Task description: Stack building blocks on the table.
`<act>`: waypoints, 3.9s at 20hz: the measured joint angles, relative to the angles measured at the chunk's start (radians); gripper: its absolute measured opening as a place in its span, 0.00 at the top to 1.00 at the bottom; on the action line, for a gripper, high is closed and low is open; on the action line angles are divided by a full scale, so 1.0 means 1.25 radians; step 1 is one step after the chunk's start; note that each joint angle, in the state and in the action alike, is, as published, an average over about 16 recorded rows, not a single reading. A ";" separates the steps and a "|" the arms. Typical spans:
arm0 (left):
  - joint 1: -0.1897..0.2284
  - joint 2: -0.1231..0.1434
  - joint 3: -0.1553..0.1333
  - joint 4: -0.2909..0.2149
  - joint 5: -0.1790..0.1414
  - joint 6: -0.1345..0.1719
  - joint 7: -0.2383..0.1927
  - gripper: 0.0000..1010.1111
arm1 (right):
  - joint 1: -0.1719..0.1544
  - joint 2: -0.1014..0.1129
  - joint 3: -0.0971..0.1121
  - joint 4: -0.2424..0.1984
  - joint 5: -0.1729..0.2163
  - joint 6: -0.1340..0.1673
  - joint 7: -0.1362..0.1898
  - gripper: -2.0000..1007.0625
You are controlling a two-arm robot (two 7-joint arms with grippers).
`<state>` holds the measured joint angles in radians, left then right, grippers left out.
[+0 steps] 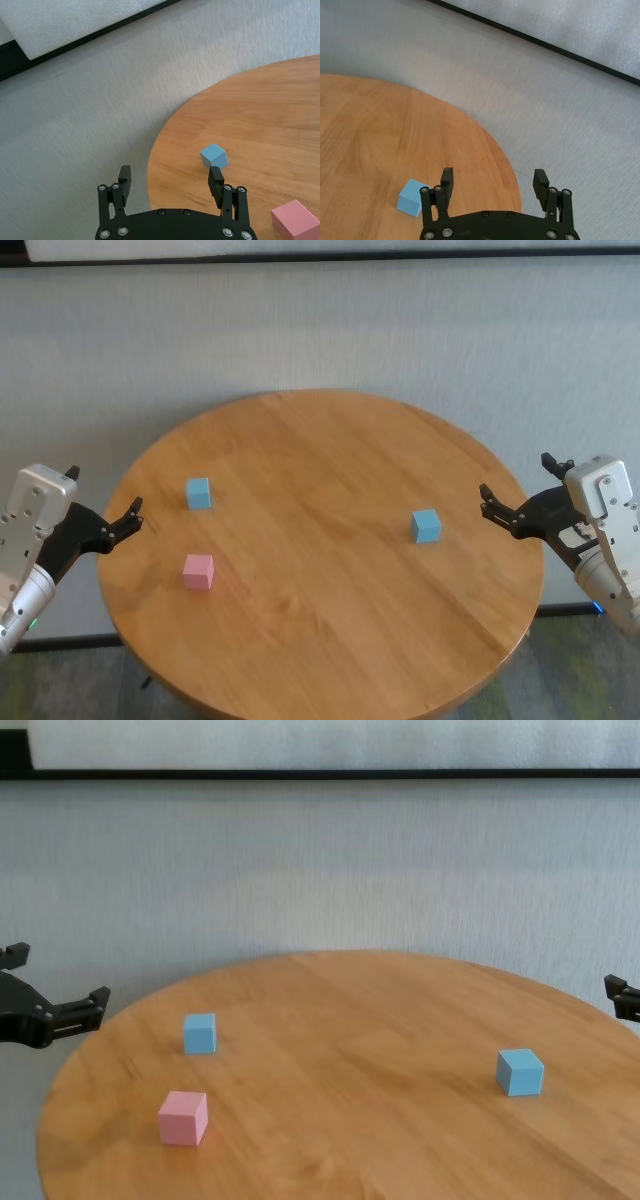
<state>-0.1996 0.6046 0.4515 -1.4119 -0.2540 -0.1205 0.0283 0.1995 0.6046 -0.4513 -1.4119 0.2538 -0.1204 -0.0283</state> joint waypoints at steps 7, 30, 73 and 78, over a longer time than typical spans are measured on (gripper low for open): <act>0.000 0.000 0.000 0.000 0.000 0.000 0.000 0.01 | 0.000 0.000 0.000 0.000 0.000 0.000 0.000 0.00; 0.000 0.000 0.000 0.000 0.000 0.000 0.000 0.01 | 0.000 0.000 0.000 0.000 0.000 0.000 0.000 0.00; 0.101 -0.055 -0.015 -0.237 0.001 0.264 -0.026 0.01 | 0.000 0.000 0.000 0.000 0.000 0.000 0.000 0.00; 0.091 -0.084 -0.018 -0.211 -0.008 0.281 -0.035 0.01 | 0.000 0.000 0.000 0.000 0.000 0.000 0.000 0.00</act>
<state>-0.0856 0.5001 0.4295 -1.6760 -0.2641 0.2306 -0.0155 0.1996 0.6046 -0.4514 -1.4119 0.2538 -0.1205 -0.0283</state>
